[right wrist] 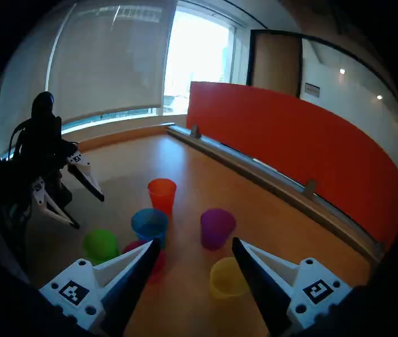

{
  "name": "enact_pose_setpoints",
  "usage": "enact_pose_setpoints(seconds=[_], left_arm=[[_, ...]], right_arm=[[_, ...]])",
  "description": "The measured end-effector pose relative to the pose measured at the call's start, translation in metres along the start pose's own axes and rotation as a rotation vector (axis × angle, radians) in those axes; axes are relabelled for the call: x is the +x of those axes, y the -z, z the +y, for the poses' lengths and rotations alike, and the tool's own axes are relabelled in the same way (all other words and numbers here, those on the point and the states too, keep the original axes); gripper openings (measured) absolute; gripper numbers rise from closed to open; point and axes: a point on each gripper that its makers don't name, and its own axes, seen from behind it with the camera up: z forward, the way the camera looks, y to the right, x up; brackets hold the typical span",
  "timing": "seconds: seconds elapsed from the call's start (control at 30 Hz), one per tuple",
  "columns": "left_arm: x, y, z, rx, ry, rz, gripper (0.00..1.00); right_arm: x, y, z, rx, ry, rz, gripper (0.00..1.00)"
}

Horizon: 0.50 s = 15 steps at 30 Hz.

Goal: Pour water

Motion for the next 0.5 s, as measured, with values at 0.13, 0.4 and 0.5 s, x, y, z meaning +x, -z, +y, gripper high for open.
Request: enact_pose_setpoints(seconds=[0.13, 0.4, 0.5], left_arm=[[-0.007, -0.003, 0.006, -0.014, -0.01, -0.011, 1.0], [-0.022, -0.012, 0.02, -0.049, -0.029, -0.045, 1.0], [-0.027, -0.017, 0.023, -0.057, -0.031, -0.055, 1.0]], right_arm=[[0.0, -0.004, 0.001, 0.001, 0.0, -0.004, 0.99], [0.001, -0.012, 0.002, 0.004, 0.005, -0.009, 1.0], [0.0, -0.013, 0.002, 0.005, 0.007, -0.012, 1.0]])
